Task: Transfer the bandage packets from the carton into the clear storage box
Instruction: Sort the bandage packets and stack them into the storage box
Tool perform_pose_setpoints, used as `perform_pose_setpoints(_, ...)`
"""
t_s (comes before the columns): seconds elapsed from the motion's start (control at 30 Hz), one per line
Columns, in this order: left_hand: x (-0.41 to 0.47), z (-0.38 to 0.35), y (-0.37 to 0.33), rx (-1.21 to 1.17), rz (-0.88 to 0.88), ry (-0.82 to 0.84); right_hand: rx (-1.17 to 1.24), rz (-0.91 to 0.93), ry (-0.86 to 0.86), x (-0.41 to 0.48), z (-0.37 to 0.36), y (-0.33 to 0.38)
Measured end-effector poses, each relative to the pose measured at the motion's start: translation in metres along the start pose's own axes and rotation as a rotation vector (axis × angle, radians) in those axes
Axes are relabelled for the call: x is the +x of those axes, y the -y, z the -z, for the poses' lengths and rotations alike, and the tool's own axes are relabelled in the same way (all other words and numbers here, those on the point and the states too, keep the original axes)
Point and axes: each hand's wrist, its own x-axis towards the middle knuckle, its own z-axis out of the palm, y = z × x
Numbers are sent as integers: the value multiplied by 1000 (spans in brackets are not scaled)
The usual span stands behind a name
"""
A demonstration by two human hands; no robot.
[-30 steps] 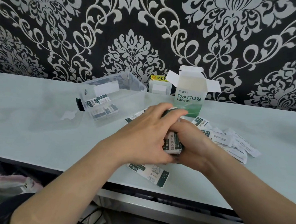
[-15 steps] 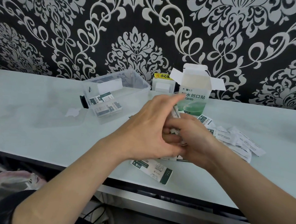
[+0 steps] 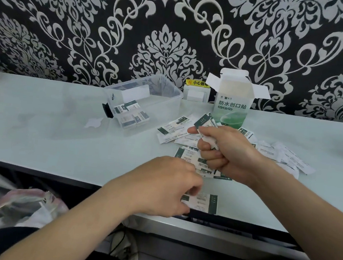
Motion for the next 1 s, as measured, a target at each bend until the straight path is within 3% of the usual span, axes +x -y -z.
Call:
perform_pose_setpoints(0.17, 1, 3, 7, -268, 26, -138, 9, -52, 48, -2, -4, -2)
perform_pose_setpoints(0.27, 1, 9, 23, -478, 25, -498, 35, -108, 80, -4, -4, 1)
perform_pose_setpoints(0.37, 4, 15, 31, -288, -3, -883, 116, -183, 160, -7, -4, 2)
perform_pose_setpoints(0.43, 8, 12, 31, -27, -83, -974, 142, -197, 226, -9, -6, 0)
perform_pose_setpoints(0.53, 15, 6, 32, 214, -179, -916, 198, -203, 276, -12, -7, 2)
perform_pose_setpoints(0.6, 19, 4, 33, 213, -172, -843, 200, -182, 266, -13, -5, 3)
perform_pose_setpoints(0.7, 21, 3, 30, -39, -85, -748, 180, -157, 290, -10, -1, 3)
perform_pose_setpoints(0.83, 25, 14, 25, -475, 171, -885, 147, -144, 390, -10, 3, 9)
perform_pose_setpoints(0.93, 32, 23, 25, -742, 232, -746, 44, -110, 466, -13, 3, 11)
perform_pose_setpoints(1.0, 34, 24, 23, -745, 186, -664, -38, -87, 485, -14, 2, 10)
